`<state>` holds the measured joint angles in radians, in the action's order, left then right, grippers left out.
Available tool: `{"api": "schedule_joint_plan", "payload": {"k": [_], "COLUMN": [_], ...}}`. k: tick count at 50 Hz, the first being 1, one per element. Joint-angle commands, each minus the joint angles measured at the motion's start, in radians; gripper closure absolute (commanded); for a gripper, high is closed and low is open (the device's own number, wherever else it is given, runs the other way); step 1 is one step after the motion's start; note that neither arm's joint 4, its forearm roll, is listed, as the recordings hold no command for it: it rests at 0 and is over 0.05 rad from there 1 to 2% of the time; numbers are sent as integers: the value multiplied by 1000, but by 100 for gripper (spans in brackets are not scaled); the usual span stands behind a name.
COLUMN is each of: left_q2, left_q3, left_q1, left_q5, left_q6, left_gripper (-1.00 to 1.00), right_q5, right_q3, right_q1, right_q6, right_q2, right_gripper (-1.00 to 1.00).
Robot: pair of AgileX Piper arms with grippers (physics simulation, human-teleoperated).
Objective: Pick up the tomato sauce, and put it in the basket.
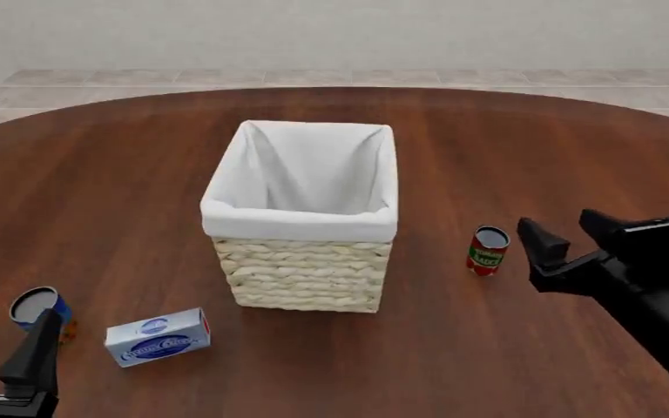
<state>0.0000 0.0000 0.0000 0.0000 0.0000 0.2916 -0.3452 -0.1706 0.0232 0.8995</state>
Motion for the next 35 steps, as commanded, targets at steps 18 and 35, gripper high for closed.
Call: {"api": "schedule_joint_plan", "payload": {"k": [18, 35], "left_q2": [0, 0], "left_q3": [0, 0], "left_q1": [0, 0], "left_q5": [0, 0], "left_q6": [0, 0], "left_gripper": [-100, -100], "right_q5": [-65, -55], "right_q3": [-136, -177], "right_q1": [35, 57], "right_q6": [20, 42], "right_q2": [226, 336], "right_gripper": [-100, -100]}}
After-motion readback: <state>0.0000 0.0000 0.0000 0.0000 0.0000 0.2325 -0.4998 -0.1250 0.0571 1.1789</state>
